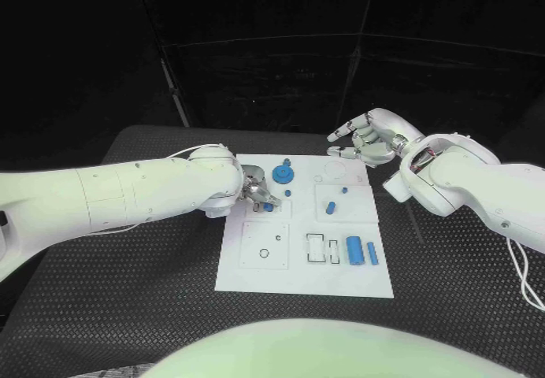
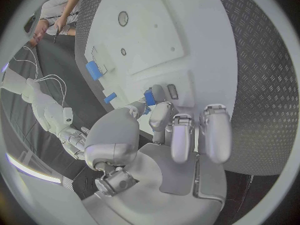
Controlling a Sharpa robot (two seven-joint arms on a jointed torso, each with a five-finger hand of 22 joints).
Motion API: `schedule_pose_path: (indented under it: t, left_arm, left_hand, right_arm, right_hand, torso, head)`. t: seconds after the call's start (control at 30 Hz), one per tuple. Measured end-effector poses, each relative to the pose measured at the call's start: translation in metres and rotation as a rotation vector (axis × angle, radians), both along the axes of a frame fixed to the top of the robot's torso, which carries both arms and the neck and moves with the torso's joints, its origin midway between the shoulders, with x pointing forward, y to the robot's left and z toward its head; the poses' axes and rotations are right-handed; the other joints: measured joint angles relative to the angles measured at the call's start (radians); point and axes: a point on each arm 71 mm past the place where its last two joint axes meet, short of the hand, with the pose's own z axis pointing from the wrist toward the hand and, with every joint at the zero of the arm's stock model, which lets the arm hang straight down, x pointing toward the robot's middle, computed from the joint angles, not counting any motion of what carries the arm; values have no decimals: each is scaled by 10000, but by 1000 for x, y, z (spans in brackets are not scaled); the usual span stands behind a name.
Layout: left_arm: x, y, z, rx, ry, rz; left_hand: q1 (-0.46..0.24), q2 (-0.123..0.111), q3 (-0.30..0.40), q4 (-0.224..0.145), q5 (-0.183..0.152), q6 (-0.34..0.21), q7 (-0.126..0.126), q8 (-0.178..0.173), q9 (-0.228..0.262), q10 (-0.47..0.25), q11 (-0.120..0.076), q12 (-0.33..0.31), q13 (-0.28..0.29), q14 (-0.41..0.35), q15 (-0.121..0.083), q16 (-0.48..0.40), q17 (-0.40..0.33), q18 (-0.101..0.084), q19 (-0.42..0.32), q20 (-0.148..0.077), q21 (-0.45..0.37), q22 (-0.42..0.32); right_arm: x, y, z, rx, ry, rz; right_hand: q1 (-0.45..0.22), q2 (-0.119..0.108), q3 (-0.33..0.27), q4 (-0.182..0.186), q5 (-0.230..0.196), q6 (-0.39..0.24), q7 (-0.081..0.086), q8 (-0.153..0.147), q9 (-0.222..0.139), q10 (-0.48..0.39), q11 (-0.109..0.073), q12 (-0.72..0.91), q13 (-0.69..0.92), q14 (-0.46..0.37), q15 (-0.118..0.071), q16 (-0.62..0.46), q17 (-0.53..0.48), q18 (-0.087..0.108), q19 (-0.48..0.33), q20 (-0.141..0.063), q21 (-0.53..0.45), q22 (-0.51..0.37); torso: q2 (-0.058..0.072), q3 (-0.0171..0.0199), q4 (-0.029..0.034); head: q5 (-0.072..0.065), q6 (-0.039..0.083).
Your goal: Assemble the parts on the task board
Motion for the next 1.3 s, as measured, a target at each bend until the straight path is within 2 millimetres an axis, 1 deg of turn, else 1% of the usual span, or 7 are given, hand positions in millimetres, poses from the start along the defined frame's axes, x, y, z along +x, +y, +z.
schedule_pose_path:
  t: [0.1,0.13,0.27,0.33,0.4,1.3]
  left_arm:
    - [0,0,0,0,7,5]
    - [0,0,0,0,9,7]
    - [0,0,0,0,19,12]
    - [0,0,0,-3,27,20]
    - [0,0,0,-7,35,28]
    - [-3,-1,3,36,207,-58]
  left_hand:
    - [0,0,-96,46,0,0,0,0,0,36,-36,0,0,0,0,0,0,1,0,0,0,0]
    - [0,0,-102,52,0,0,0,1,-1,36,-36,0,4,0,0,0,0,1,0,0,0,0]
    - [-28,28,-185,80,0,0,-1,1,10,39,-33,0,12,0,0,0,0,1,-1,0,36,0]
    - [-39,39,-205,100,0,0,0,1,10,72,0,0,22,-3,-3,0,0,1,-1,1,36,0]
    - [-39,39,-239,134,0,0,-1,1,10,71,-1,0,22,-37,-37,0,0,2,-1,1,36,0]
    - [-38,39,-294,136,0,-4,0,-10,7,70,0,0,20,-36,-36,0,0,2,-2,2,36,0]
  right_arm:
    - [0,0,0,-3,4,7]
    - [0,0,0,-3,6,9]
    - [0,0,0,-8,13,15]
    - [0,0,0,-11,16,17]
    - [0,0,0,-14,19,16]
    - [1,1,-1,-23,45,30]
  right_hand:
    - [-12,12,0,0,0,0,0,0,0,0,0,0,0,0,0,0,0,0,0,0,0,-3]
    - [-52,-29,0,0,31,0,0,0,0,0,0,0,0,0,0,0,0,0,0,0,0,-3]
    - [-77,-54,-32,32,38,0,0,0,0,0,0,0,0,0,0,0,-1,0,0,0,0,-3]
    - [-77,-54,-32,32,38,0,0,0,0,0,0,0,0,0,0,0,-1,0,0,0,0,-3]
    - [-77,-54,-32,32,38,0,0,0,0,0,0,0,0,0,0,0,-1,0,0,0,0,-12]
    - [-73,-57,-32,32,95,0,0,0,0,0,0,0,4,0,0,0,-2,1,0,0,0,-11]
  torso:
    - [-1,0,0]
    - [0,0,0]
    - [-1,1,0]
    - [-1,1,0]
    - [-1,1,0]
    - [-3,4,9]
  head:
    - [0,0]
    - [0,0]
    - [-6,0]
    - [-9,0]
    - [-13,0]
    - [14,0]
